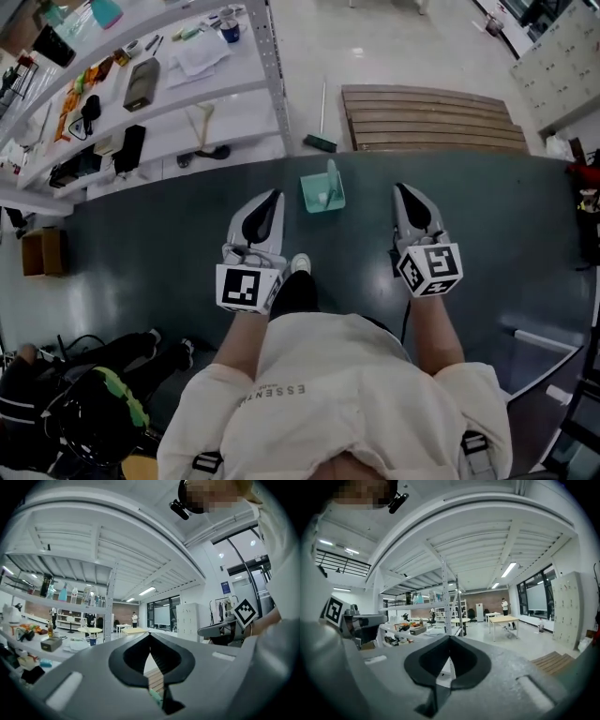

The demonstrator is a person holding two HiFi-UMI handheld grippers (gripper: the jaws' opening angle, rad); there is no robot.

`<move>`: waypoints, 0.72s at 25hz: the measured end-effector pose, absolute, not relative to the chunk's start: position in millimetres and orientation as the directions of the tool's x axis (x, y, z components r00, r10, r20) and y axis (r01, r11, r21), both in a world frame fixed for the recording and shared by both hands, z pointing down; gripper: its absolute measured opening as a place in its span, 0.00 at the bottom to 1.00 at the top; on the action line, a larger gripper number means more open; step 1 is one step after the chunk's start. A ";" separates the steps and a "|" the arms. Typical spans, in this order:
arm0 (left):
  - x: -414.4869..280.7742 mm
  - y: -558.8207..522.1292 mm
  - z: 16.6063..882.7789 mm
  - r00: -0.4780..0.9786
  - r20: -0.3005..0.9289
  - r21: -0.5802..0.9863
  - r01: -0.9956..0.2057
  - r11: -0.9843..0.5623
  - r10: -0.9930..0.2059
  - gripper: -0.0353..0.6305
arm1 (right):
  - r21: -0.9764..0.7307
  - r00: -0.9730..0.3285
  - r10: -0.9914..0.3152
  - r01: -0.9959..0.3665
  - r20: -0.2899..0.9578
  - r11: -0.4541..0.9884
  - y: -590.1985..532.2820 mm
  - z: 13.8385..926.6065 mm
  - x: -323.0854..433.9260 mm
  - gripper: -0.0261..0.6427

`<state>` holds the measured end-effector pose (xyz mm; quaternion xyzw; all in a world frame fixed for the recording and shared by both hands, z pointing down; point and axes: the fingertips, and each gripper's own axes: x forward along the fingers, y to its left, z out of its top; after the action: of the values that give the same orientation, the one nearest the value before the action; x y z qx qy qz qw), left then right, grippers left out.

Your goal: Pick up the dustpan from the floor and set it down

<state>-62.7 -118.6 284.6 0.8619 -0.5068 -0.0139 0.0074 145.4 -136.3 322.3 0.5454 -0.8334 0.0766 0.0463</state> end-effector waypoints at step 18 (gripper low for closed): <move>21.3 167.2 304.3 0.383 0.043 0.068 -0.922 -0.380 -0.923 0.08 | -0.045 -0.590 -0.770 -0.800 0.245 0.598 136.9 333.0 207.7 0.03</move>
<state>21.3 167.2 304.3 0.8307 -0.5553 -0.0011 0.0403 207.7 136.9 333.0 0.4417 -0.8883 0.0755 0.1004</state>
